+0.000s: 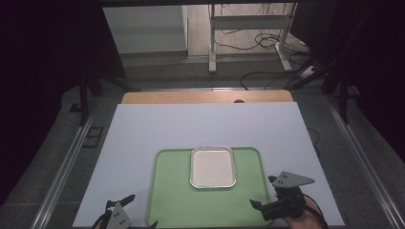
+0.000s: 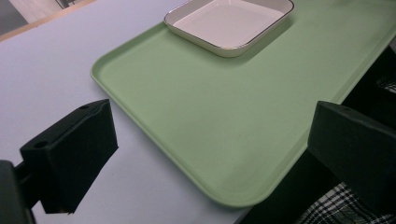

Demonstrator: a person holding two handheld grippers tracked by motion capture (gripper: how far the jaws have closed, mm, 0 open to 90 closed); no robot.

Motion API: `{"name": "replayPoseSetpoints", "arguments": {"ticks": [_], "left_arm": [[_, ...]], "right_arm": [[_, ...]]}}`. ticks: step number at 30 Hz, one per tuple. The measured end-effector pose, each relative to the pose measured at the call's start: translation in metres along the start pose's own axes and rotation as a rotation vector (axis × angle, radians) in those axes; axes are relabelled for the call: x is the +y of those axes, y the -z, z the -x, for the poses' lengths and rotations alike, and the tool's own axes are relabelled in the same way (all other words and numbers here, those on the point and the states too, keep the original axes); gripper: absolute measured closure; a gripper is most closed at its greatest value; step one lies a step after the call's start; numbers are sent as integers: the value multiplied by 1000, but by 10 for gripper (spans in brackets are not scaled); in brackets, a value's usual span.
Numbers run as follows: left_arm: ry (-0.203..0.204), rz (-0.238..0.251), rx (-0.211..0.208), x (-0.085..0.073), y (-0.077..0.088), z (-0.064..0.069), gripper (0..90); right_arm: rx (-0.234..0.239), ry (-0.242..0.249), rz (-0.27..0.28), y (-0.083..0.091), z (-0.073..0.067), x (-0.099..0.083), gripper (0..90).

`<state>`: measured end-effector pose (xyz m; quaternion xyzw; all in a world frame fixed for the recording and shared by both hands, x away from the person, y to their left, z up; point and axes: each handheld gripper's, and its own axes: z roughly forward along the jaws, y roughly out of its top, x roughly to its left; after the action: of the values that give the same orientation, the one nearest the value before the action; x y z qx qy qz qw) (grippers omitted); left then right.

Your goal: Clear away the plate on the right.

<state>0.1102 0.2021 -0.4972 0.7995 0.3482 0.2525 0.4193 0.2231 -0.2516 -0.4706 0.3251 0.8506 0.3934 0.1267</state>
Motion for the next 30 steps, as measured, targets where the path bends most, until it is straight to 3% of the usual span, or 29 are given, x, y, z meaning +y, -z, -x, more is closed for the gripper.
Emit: {"name": "replayPoseSetpoints", "arguments": {"ticks": [8, 30], "left_arm": [[1, 0, 0, 0, 0, 0, 13], [5, 1, 2, 0, 0, 0, 13]], "right_arm": [[-74, -1, 11, 10, 1, -7, 0], [-132, -53, 19, 40, 14, -36, 0]]}}
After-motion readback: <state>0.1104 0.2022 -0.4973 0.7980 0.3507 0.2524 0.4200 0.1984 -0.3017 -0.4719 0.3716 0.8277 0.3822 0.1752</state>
